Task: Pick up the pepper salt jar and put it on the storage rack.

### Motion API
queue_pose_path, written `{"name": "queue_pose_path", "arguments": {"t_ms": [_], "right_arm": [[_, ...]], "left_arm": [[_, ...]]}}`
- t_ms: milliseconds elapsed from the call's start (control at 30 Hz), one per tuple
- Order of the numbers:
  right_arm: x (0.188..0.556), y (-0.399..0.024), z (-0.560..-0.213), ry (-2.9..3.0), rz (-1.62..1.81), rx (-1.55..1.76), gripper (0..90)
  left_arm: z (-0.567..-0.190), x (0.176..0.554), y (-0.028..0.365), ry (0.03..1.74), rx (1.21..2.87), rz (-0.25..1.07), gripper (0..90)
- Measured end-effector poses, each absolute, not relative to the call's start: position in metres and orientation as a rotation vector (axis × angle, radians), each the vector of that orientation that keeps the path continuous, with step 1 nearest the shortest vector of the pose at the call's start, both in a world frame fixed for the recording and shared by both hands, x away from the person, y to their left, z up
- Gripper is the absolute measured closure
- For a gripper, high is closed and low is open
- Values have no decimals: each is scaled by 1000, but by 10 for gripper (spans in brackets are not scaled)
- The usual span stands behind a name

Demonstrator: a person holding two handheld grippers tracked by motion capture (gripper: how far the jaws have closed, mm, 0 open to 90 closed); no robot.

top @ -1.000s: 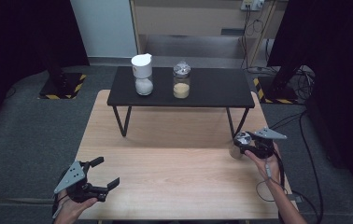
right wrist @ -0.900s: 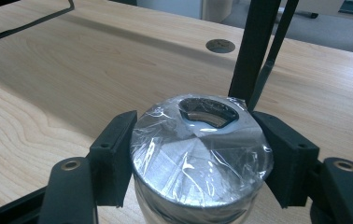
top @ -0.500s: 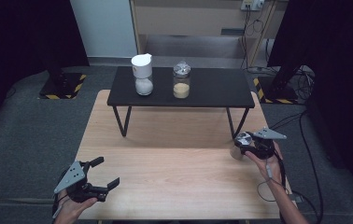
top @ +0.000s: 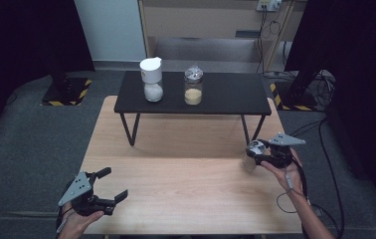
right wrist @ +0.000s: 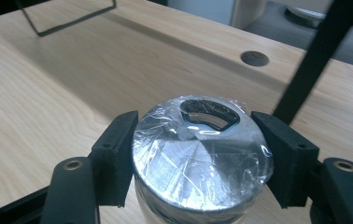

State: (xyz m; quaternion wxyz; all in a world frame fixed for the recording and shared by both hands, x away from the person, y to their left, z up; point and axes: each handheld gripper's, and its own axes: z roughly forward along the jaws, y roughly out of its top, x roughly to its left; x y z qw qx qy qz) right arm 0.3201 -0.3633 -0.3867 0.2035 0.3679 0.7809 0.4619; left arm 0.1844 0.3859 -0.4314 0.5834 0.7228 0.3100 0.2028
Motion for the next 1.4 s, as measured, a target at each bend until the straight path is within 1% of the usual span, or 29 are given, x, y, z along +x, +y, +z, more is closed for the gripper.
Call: {"name": "queue_pose_path", "arguments": {"t_ms": [367,667,1400], "right_arm": [[326,-355,-367,2265,1337,933,355],[329,-342,-344,2337,1362,843,355],[336,-329,-299,2400,1353,772,356]], "left_arm": [[-431,185,386,723,1690,471,0],[-431,185,386,724,1693,470,0],[-431,185,386,731,1695,468,0]]}}
